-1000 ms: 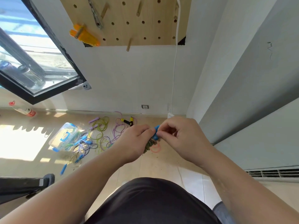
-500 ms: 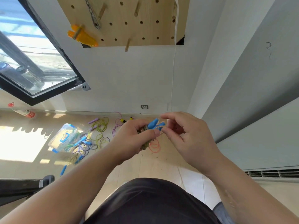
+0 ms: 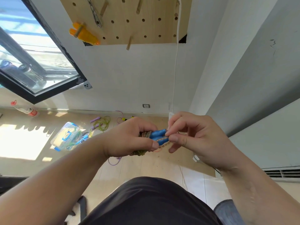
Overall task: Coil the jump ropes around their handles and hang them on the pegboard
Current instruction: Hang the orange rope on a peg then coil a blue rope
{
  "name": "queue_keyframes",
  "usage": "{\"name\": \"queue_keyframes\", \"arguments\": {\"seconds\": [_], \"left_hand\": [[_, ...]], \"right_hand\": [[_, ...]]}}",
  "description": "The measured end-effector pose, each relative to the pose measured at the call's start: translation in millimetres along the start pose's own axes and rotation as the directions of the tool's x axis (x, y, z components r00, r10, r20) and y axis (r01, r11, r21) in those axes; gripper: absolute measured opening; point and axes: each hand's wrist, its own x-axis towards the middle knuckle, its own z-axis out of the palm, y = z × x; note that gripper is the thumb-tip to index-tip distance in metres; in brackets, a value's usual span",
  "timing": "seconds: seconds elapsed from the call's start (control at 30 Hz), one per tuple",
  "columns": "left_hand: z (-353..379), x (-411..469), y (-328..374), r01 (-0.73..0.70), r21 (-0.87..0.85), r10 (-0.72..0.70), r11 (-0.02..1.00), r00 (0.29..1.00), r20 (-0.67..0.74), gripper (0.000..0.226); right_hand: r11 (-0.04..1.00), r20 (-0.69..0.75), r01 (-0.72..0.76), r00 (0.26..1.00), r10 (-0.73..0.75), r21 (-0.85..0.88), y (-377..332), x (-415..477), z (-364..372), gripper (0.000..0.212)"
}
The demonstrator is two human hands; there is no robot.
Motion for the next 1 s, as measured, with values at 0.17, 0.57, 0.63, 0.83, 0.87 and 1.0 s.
{"name": "queue_keyframes", "arguments": {"seconds": [0.17, 0.57, 0.63, 0.83, 0.87, 1.0], "left_hand": [[2.0, -7.1, -3.1, -0.066, 0.044, 0.068, 0.997, 0.997, -0.031, 0.028], [10.1, -6.4, 6.7, -0.117, 0.385, 0.182, 0.915, 0.974, -0.136, 0.033], [14.3, -4.6, 4.9, -0.096, 0.430, 0.191, 0.898, 0.964, -0.184, 0.031], [32.2, -3.7, -4.9, 0.015, 0.339, 0.099, 0.941, 0.943, -0.317, 0.028], [33.7, -2.8, -7.0, 0.036, 0.299, 0.070, 0.954, 0.939, -0.337, 0.031], [37.8, 1.5, -10.8, 0.083, 0.135, -0.025, 0.987, 0.921, -0.389, 0.030]], "right_hand": [[0.974, -0.073, -0.027, 0.996, 0.044, 0.224, 1.4, -2.9, 18.3, 0.023], [0.870, -0.208, -0.117, 0.948, 0.242, 0.479, 3.0, -0.5, 31.1, 0.008], [0.832, -0.110, -0.241, 0.935, 0.337, 0.500, 2.3, 3.1, 20.6, 0.012], [0.633, 0.169, -0.512, 0.836, 0.521, 0.581, 10.0, 9.0, 5.1, 0.011], [0.637, 0.144, -0.508, 0.833, 0.534, 0.580, 10.4, 10.6, 5.8, 0.014], [0.787, -0.113, -0.427, 0.845, 0.523, 0.445, 9.5, 12.0, 11.5, 0.013]]}}
